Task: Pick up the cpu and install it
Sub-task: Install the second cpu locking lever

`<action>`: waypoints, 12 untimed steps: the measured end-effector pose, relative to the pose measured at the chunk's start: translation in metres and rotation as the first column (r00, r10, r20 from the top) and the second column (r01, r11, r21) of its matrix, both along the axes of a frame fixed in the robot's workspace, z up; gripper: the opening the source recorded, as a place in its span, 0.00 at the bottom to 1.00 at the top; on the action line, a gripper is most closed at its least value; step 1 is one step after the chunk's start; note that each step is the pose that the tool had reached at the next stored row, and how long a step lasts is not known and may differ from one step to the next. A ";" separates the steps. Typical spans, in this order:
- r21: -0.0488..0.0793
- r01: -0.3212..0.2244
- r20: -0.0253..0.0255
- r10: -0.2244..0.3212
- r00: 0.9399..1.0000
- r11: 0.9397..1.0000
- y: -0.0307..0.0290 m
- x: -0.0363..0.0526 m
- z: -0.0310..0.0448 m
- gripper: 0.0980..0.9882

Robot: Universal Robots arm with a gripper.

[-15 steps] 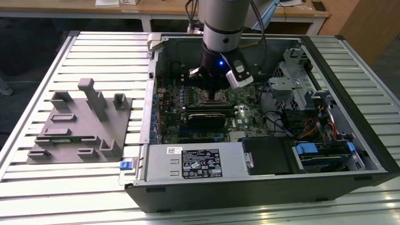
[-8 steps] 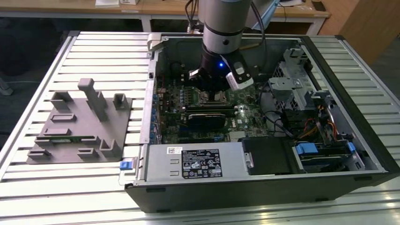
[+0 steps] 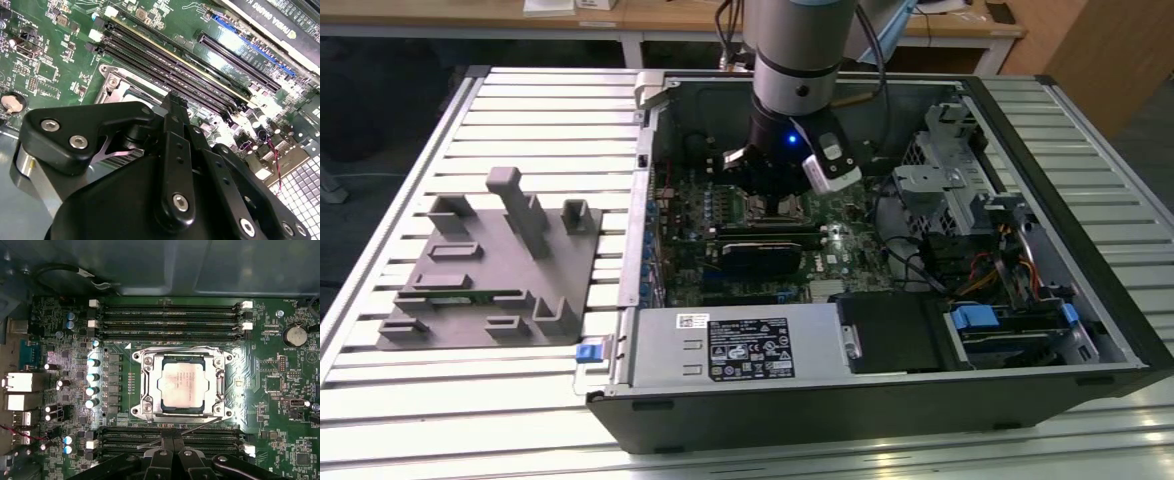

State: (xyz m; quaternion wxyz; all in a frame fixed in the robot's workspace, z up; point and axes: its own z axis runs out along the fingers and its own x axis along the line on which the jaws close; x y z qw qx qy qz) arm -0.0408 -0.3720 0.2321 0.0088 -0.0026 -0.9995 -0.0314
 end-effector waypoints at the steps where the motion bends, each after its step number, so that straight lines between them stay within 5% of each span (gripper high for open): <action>1: 0.000 0.000 0.000 0.000 1.000 1.000 0.0000 0.0000 0.0000 0.02; 8: 0.000 0.000 0.000 0.000 1.000 1.000 -0.0001 -0.0001 -0.0018 0.02; 12: 0.000 0.000 0.000 0.000 1.000 1.000 -0.0001 -0.0116 -0.0033 0.02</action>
